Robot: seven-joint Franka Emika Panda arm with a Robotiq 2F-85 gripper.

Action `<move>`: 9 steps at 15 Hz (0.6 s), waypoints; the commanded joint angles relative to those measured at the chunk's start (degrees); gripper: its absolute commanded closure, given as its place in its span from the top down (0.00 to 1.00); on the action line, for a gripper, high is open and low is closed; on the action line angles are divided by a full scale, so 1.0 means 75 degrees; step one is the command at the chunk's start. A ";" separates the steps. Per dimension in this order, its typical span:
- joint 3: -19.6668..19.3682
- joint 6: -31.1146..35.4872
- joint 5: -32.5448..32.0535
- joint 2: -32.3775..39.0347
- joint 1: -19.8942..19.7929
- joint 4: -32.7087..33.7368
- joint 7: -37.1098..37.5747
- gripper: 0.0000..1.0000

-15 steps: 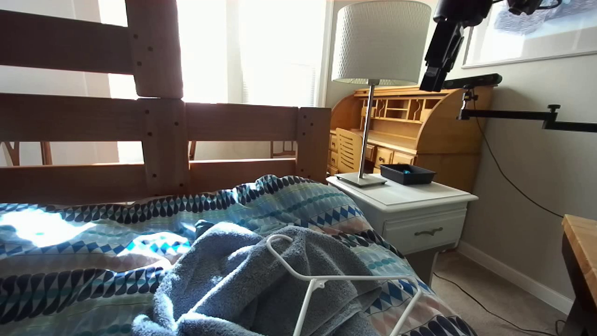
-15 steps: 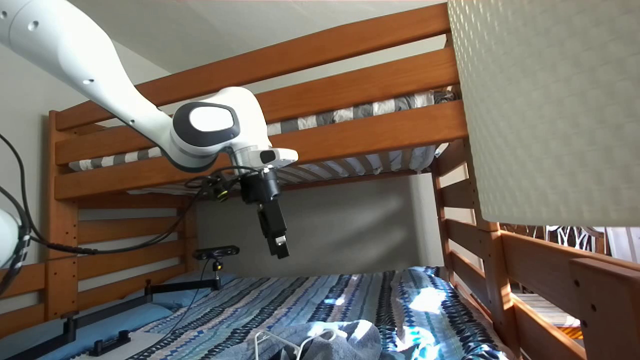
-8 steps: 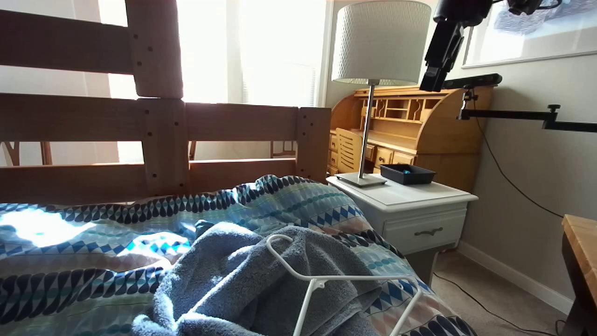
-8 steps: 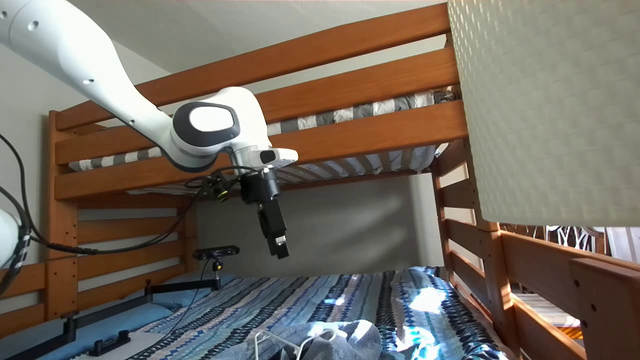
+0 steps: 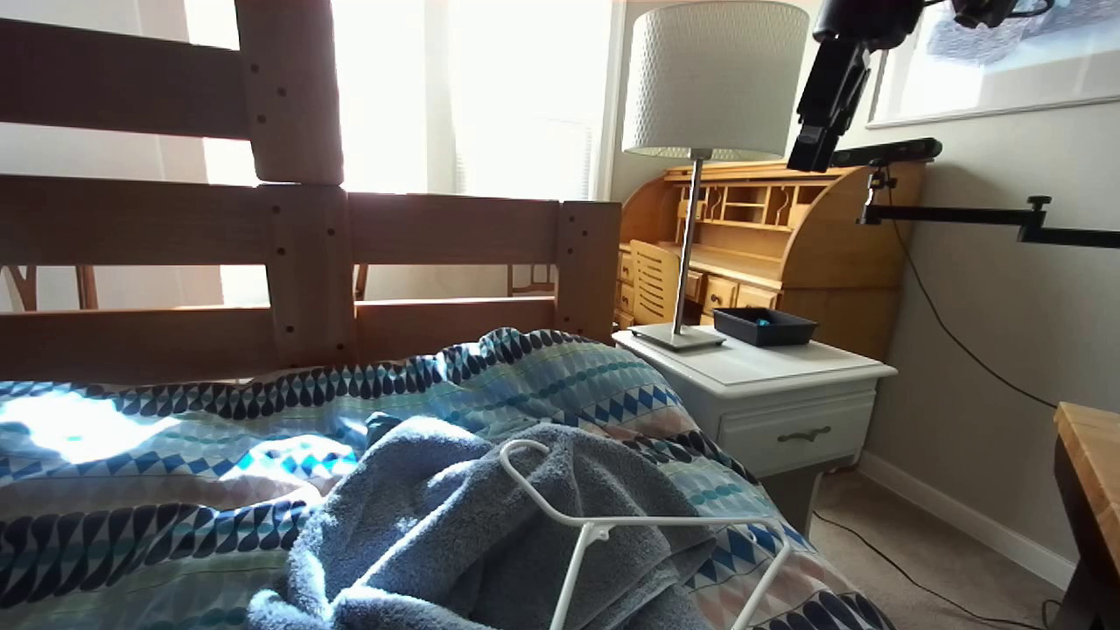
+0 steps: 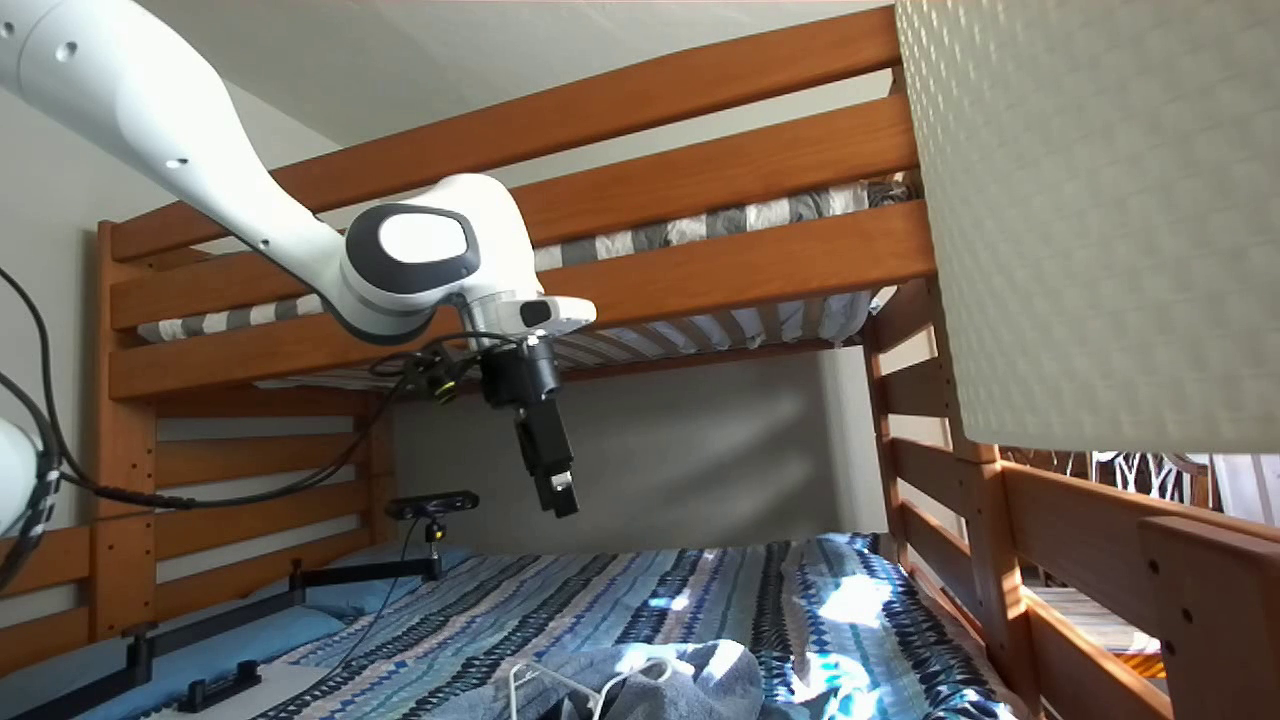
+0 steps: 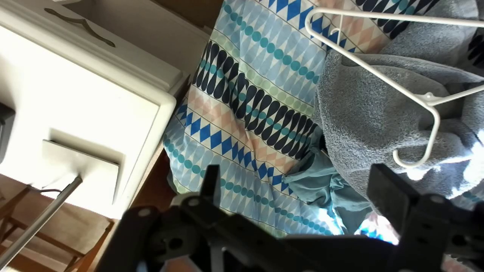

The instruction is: Move the black box to the left.

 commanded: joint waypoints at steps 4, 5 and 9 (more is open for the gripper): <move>-0.0122 -0.0023 -0.0070 0.0011 0.0123 0.0012 0.0049 1.00; -0.0122 -0.0023 -0.0070 0.0011 0.0123 0.0012 0.0049 1.00; 0.0047 0.1050 -0.1325 0.0563 -0.0678 0.0072 0.0857 1.00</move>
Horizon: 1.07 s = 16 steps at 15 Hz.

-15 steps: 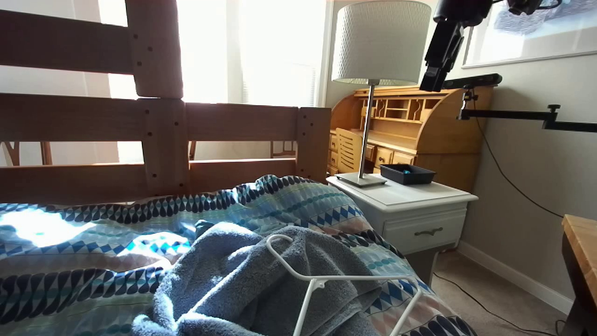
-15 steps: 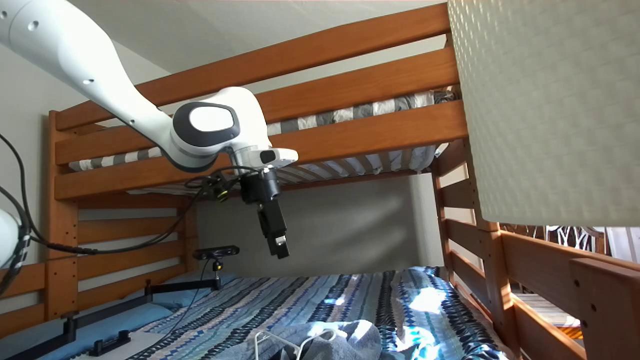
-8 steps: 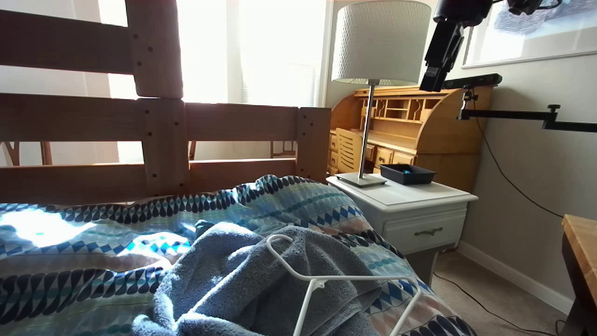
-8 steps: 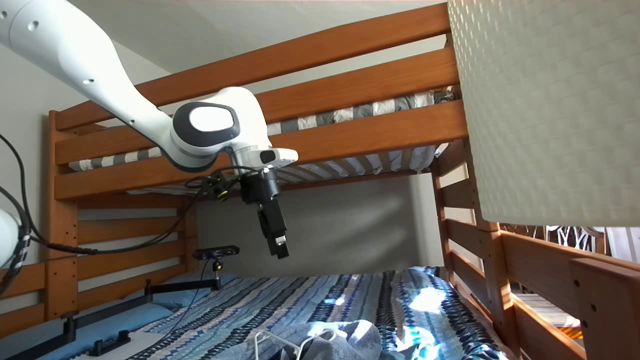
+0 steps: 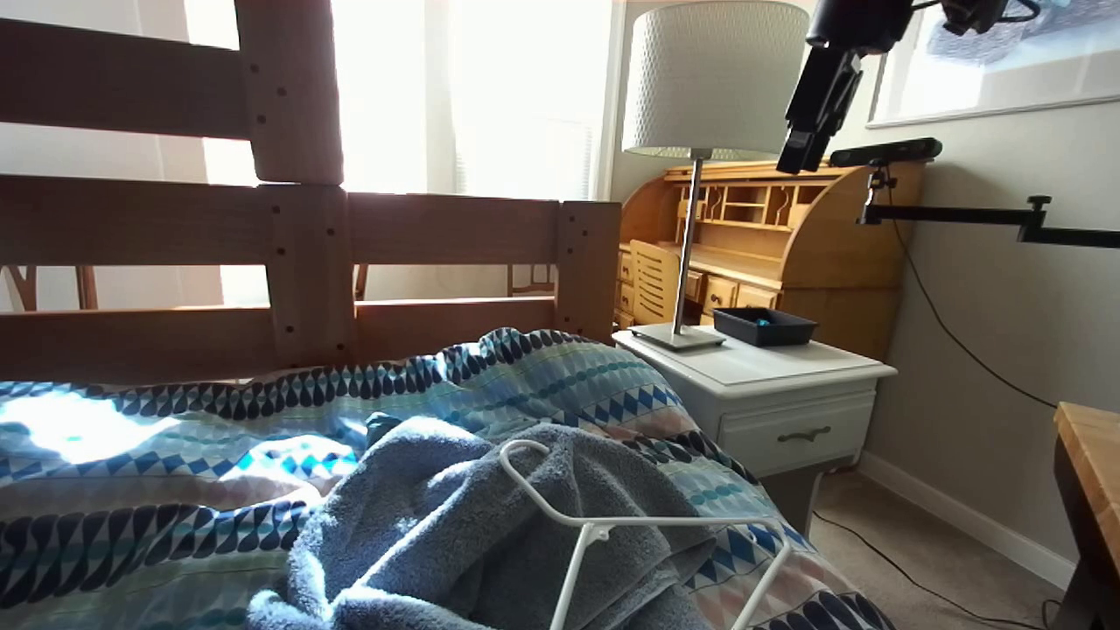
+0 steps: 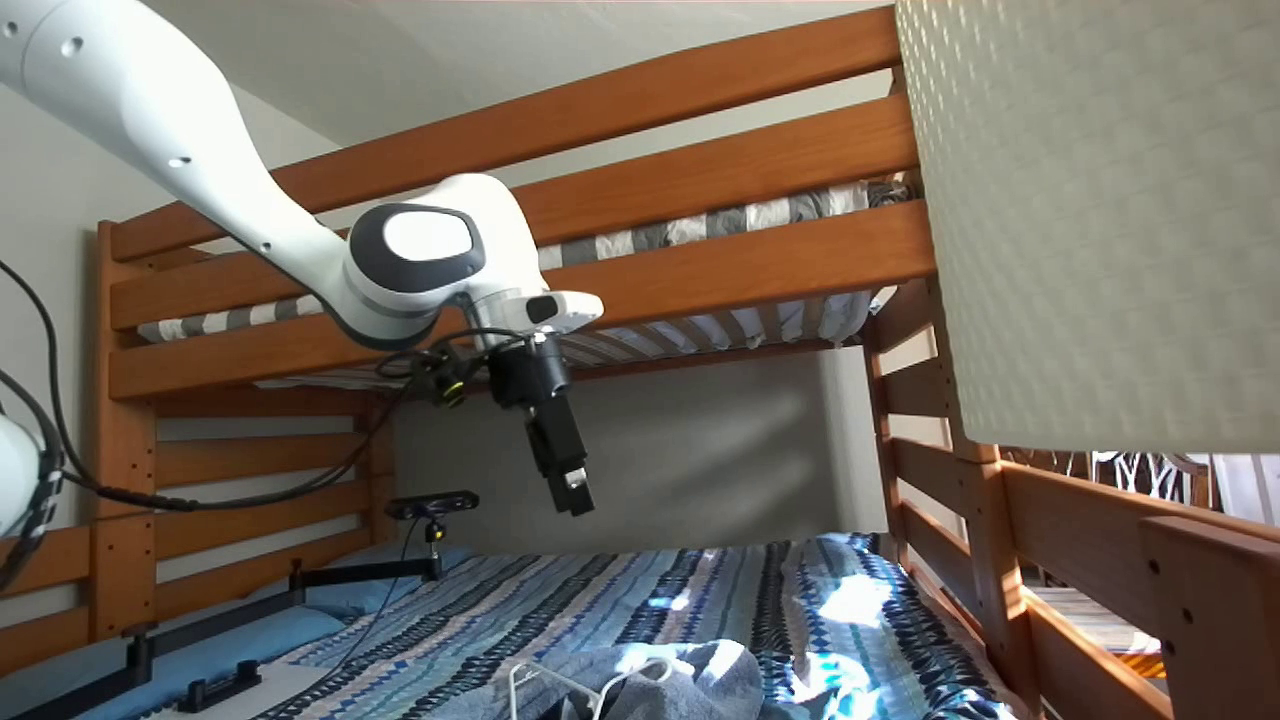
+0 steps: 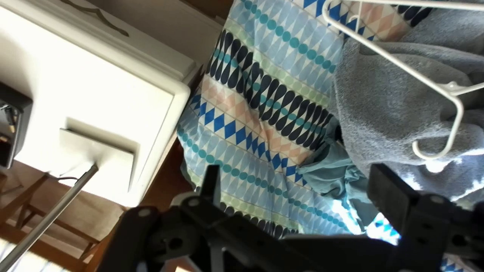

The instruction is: Move the black box to the left.

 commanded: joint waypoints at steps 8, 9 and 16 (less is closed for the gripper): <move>-0.0117 0.0762 -0.3100 0.1737 -0.1824 0.1267 0.2929 1.00; -0.0179 0.0428 -0.3376 0.1803 -0.1865 0.1436 0.3205 1.00; -0.1023 -0.1969 -0.4002 0.2495 -0.1565 0.2826 0.4692 1.00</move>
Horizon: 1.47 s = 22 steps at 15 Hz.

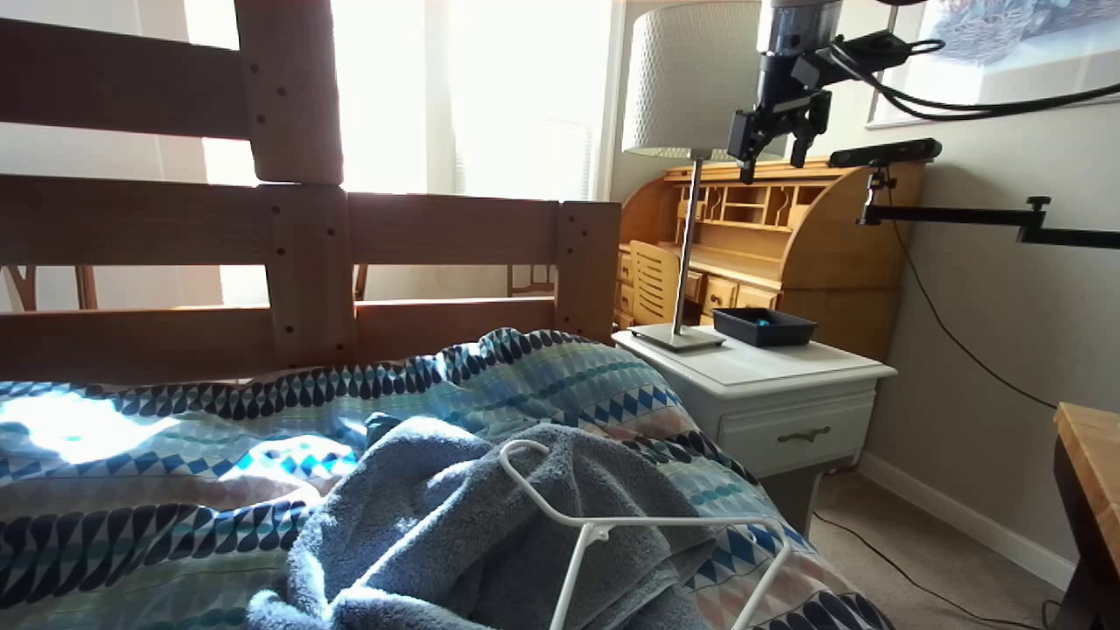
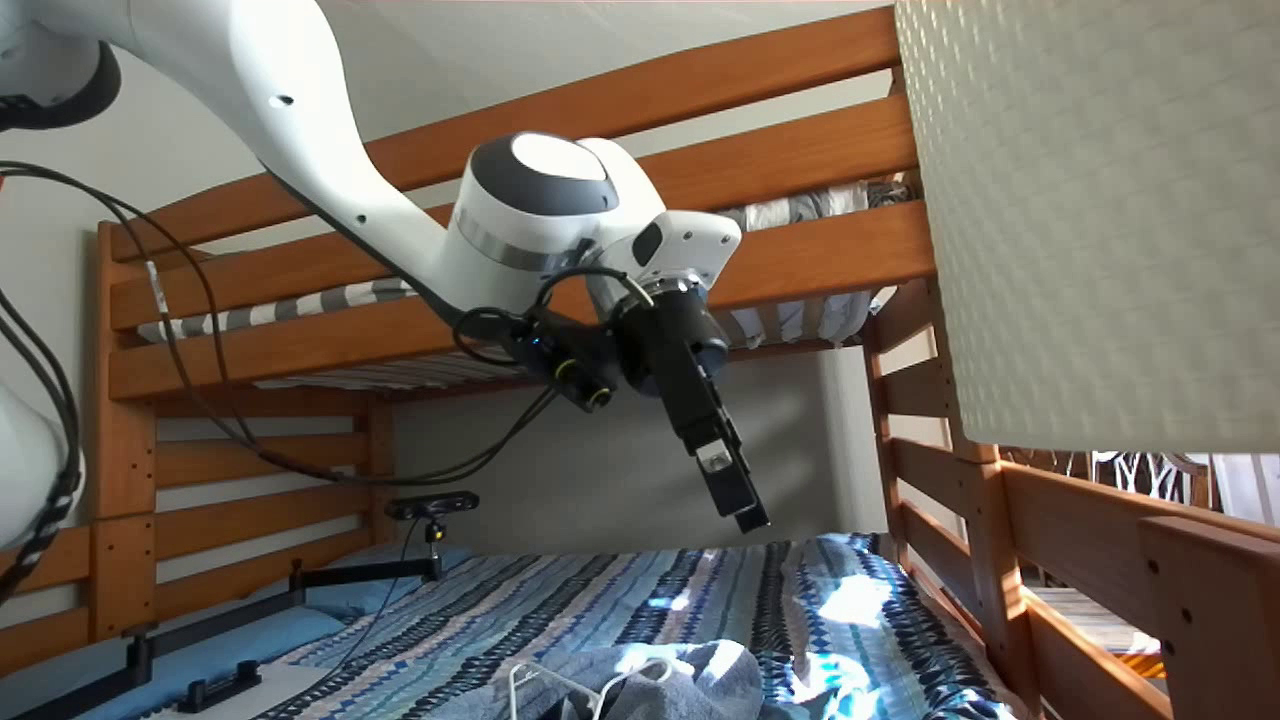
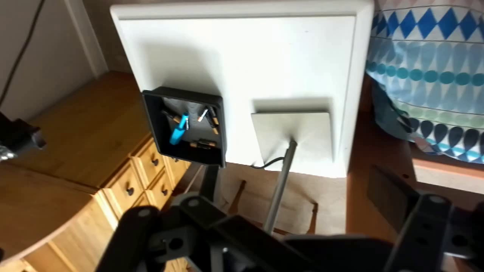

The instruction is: Move the black box to the left.

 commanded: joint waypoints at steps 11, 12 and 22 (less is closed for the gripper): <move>-0.1404 -0.1659 0.0395 0.1284 0.0677 0.1981 -0.0308 1.00; -0.1444 -0.1639 0.0349 0.1304 0.0706 0.1991 -0.0397 1.00; -0.1512 -0.1757 0.0137 0.1231 0.0825 0.1859 -0.0186 1.00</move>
